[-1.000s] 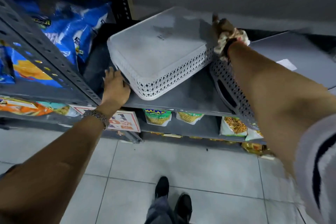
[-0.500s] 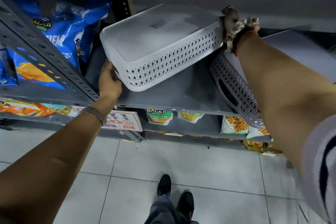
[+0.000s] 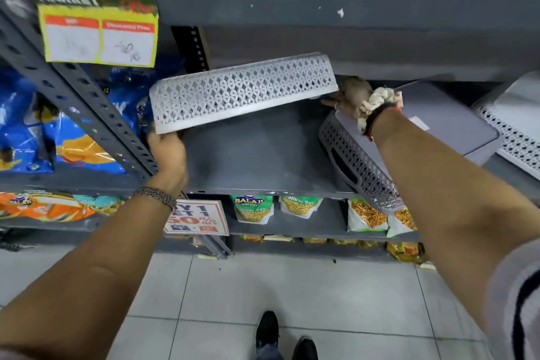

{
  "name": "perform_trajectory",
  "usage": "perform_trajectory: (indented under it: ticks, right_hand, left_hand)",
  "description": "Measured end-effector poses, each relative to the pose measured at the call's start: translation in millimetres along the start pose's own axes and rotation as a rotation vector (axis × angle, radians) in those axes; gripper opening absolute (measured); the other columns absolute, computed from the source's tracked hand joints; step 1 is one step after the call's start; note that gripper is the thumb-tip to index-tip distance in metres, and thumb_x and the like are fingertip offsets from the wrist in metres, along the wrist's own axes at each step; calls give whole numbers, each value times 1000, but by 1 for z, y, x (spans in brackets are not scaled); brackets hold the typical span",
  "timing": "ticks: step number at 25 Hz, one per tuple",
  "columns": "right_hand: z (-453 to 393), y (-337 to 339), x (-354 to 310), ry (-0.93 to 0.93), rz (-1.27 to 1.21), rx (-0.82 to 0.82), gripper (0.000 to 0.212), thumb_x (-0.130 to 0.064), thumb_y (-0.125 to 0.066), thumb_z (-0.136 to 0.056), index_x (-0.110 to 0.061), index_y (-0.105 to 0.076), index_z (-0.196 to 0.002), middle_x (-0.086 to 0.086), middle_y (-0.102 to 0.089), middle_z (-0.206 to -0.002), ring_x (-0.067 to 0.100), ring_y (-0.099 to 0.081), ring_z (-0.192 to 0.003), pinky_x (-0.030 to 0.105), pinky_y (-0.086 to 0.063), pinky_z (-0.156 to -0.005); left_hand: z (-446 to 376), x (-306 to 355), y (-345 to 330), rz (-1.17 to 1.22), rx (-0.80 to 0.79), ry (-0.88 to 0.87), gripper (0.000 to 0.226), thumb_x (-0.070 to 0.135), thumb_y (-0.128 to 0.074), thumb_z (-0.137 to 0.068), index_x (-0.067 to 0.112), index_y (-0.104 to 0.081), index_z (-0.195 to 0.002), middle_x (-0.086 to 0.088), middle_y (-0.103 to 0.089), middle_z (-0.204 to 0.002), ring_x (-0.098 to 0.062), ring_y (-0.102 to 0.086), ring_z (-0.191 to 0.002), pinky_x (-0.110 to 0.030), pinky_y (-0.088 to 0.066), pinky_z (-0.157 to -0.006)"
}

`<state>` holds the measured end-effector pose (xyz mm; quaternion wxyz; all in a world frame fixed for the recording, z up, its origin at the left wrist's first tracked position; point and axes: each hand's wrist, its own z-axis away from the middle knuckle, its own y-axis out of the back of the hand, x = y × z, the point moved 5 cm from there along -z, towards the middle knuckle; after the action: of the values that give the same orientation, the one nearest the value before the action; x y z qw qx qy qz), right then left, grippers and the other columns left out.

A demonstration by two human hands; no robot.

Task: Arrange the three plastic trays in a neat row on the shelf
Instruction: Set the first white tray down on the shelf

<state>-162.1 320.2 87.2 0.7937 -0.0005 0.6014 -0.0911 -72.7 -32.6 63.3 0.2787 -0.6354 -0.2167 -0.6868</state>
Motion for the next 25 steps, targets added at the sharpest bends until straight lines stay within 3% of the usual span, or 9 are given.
perform_trajectory:
  ticks: [2, 4, 7, 10, 15, 18, 20, 22, 25]
  right_hand:
    - [8, 2, -6, 67, 87, -56, 33, 14, -39, -84, 1, -61, -104, 1, -65, -76, 13, -62, -70, 21, -56, -60]
    - [13, 9, -9, 144, 267, -57, 42, 22, -43, -77, 0, -60, -108, -8, -67, -62, 4, -60, -59, 12, -47, -46]
    - [15, 17, -7, 189, 420, 48, 27, 3, -61, -81, 3, -61, -109, -6, -70, -71, 5, -62, -72, 15, -53, -62]
    - [18, 16, -21, 292, 310, 140, 7, -7, -63, -83, -3, -68, -81, 20, -70, -94, 23, -66, -90, 39, -56, -86]
    - [21, 11, -38, 303, 253, 266, 36, 7, -40, -88, -14, -64, -72, -20, -66, -46, -5, -65, -53, 12, -55, -58]
    - [22, -1, -37, 321, 370, 240, 22, 4, -49, -88, 4, -67, -100, -14, -69, -78, -1, -64, -74, 3, -51, -63]
    - [23, 1, -29, 277, 416, 230, 19, 2, -54, -86, -4, -71, -92, -10, -67, -83, 8, -62, -79, 14, -54, -75]
    - [21, 4, -18, 230, 392, 213, 32, 10, -44, -84, -11, -68, -79, -5, -70, -79, 7, -59, -68, 31, -56, -69]
    - [15, 7, -10, 189, 436, 232, 34, 7, -38, -86, -6, -67, -98, 6, -66, -94, 11, -57, -68, 32, -57, -66]
  left_hand:
    - [0, 2, 3, 13, 54, 48, 16, -2, -38, -92, 4, -52, -98, -11, -61, -90, -16, -56, -83, -28, -46, -76]
    - [1, 6, 2, 18, 69, 76, 17, 5, -35, -95, 6, -52, -100, -8, -61, -93, -21, -55, -89, -25, -41, -79]
    - [4, 10, 2, -107, 63, 38, 41, 25, -33, -99, 0, -45, -130, -16, -53, -135, -30, -50, -124, -29, -39, -101]
    - [10, 23, -2, -201, 3, -123, 40, 26, -30, -101, 3, -41, -132, -11, -51, -138, -26, -49, -126, -25, -38, -100]
    - [-4, 34, -5, -278, -66, -233, 37, 18, -32, -100, 1, -42, -132, -14, -55, -134, -25, -53, -122, -21, -41, -94]
    - [-15, 37, -8, -352, -4, -267, 37, 25, -35, -98, 4, -49, -126, -17, -60, -126, -31, -57, -115, -33, -48, -96]
    - [-19, 40, -12, -433, 14, -279, 35, 19, -33, -98, 5, -50, -126, -12, -60, -128, -27, -56, -117, -32, -47, -96]
    - [-23, 40, -21, -495, -9, -293, 34, 11, -30, -99, 2, -49, -126, -10, -58, -133, -27, -54, -121, -31, -44, -97]
    - [-24, 42, -29, -668, -24, -292, 34, 4, -29, -97, 0, -46, -126, -11, -52, -139, -29, -52, -123, -33, -43, -96]
